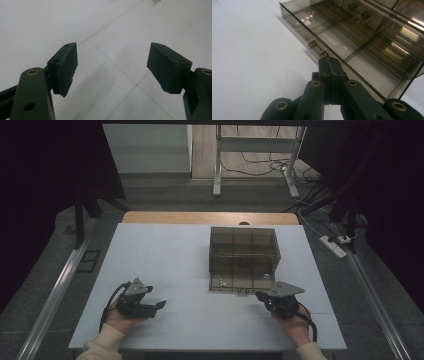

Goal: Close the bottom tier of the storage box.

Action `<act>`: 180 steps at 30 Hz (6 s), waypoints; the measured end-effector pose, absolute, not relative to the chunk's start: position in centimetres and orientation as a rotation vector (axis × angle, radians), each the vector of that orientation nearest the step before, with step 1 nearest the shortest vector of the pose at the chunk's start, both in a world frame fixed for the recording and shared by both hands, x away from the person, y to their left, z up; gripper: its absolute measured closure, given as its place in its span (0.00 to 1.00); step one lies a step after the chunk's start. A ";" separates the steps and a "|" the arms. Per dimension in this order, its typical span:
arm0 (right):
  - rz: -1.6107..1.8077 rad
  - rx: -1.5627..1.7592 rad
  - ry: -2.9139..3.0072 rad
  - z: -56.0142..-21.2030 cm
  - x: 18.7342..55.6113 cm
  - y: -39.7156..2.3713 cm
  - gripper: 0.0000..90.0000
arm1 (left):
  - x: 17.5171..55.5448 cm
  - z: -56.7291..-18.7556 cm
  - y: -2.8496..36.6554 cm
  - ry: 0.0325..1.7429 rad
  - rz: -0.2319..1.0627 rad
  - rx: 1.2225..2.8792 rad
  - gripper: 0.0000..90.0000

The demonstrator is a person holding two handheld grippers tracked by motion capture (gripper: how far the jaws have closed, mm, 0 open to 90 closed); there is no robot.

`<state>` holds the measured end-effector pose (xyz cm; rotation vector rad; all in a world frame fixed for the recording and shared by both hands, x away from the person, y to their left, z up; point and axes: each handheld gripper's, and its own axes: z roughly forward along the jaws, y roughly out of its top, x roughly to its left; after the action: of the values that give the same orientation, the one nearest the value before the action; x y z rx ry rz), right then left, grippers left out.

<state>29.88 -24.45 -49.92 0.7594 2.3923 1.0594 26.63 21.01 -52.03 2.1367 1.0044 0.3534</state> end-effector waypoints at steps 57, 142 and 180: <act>0.879 0.773 2.351 -52.5 34.0 -21.5 0.99 | 26.7 -52.1 20.8 0.983 0.346 2.163 0.26; 0.987 0.823 2.356 -51.1 34.9 -23.4 0.65 | 26.7 -52.3 21.1 0.993 0.339 2.176 0.25; 1.125 0.857 2.418 -50.6 30.3 -26.4 0.46 | 26.7 -52.3 21.3 1.013 0.346 2.161 0.25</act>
<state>30.33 -26.41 -50.60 0.8573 2.4181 1.1255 26.67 21.28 -52.28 2.1614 1.0129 0.3463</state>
